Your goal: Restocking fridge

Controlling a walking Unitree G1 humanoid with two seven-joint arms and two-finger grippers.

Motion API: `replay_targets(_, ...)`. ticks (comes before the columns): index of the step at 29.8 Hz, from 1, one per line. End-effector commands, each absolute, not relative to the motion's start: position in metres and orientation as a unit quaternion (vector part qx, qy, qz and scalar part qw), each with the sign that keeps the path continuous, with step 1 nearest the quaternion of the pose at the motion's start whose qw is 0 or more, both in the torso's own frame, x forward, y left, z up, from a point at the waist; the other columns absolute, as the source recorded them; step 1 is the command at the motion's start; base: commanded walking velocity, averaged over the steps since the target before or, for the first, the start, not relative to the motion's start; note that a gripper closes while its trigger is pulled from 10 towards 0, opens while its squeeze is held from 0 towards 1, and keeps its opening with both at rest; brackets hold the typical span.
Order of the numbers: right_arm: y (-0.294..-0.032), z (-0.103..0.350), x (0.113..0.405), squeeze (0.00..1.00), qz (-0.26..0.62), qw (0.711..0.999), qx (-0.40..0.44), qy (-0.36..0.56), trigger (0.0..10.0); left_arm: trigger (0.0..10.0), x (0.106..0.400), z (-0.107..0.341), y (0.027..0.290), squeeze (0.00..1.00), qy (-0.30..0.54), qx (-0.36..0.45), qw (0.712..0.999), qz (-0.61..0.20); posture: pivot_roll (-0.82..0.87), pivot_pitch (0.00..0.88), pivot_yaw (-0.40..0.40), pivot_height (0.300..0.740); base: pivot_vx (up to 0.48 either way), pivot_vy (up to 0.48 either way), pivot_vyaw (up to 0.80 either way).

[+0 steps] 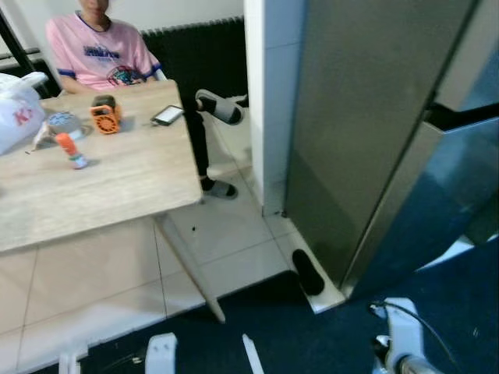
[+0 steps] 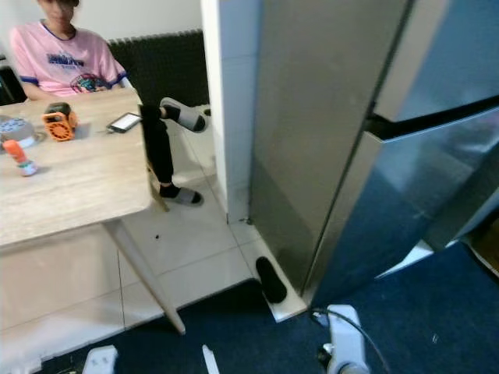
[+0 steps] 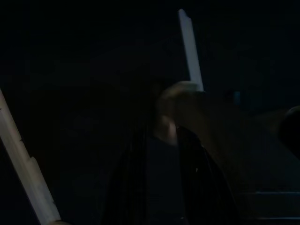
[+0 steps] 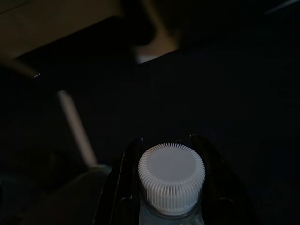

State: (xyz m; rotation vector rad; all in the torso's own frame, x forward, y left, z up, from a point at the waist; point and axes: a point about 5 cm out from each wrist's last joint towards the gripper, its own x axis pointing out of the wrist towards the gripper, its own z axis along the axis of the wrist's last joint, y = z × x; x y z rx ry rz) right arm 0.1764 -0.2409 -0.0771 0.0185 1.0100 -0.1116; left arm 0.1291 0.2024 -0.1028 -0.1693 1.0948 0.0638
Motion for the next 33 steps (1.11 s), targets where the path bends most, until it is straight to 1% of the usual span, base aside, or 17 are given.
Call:
replay_targets(1, -0.239, -0.075, 0.181, 0.0, -0.06, 0.877, 0.018, 0.476, 10.0, 10.0, 0.126, -0.103, 0.205, 0.0, 0.525, -0.079, 0.846, 0.035, -0.03, 0.0, 0.012, 0.74, 0.0, -0.442, 0.0)
replay_targets(12, -0.239, -0.077, 0.177, 0.0, -0.054, 0.874, 0.012, 0.483, 10.0, 10.0, 0.135, -0.101, 0.202, 0.0, 0.516, -0.082, 0.852, 0.031, -0.03, 0.0, 0.004, 0.74, 0.0, -0.442, 0.0)
replay_targets(19, -0.241, -0.077, 0.177, 0.0, -0.056, 0.874, 0.012, 0.482, 10.0, 10.0, 0.133, -0.102, 0.201, 0.0, 0.515, -0.087, 0.852, 0.027, -0.04, 0.0, 0.021, 0.74, 0.0, -0.43, 0.0)
replay_targets(25, -0.241, -0.077, 0.177, 0.0, -0.055, 0.875, 0.012, 0.481, 10.0, 10.0, 0.135, -0.101, 0.203, 0.0, 0.507, -0.096, 0.856, 0.036, -0.04, 0.0, 0.016, 0.74, 0.0, 0.0, 0.0)
replay_targets(27, -0.242, -0.076, 0.177, 0.0, -0.056, 0.875, 0.012, 0.481, 10.0, 10.0, 0.139, -0.099, 0.202, 0.0, 0.503, -0.095, 0.859, 0.028, -0.04, 0.0, 0.032, 0.74, 0.0, 0.0, 0.0)
replay_targets(31, -0.243, -0.076, 0.177, 0.0, -0.057, 0.875, 0.013, 0.48, 10.0, 10.0, 0.14, -0.099, 0.202, 0.0, 0.502, -0.093, 0.86, 0.024, -0.04, 0.0, 0.038, 0.74, 0.0, 0.0, 0.0)
replay_targets(33, -0.24, -0.08, 0.171, 0.0, -0.057, 0.872, 0.017, 0.486, 10.0, 10.0, 0.142, -0.097, 0.208, 0.0, 0.497, -0.089, 0.863, 0.028, -0.04, 0.011, 0.046, 0.74, 0.0, 0.0, 0.0)
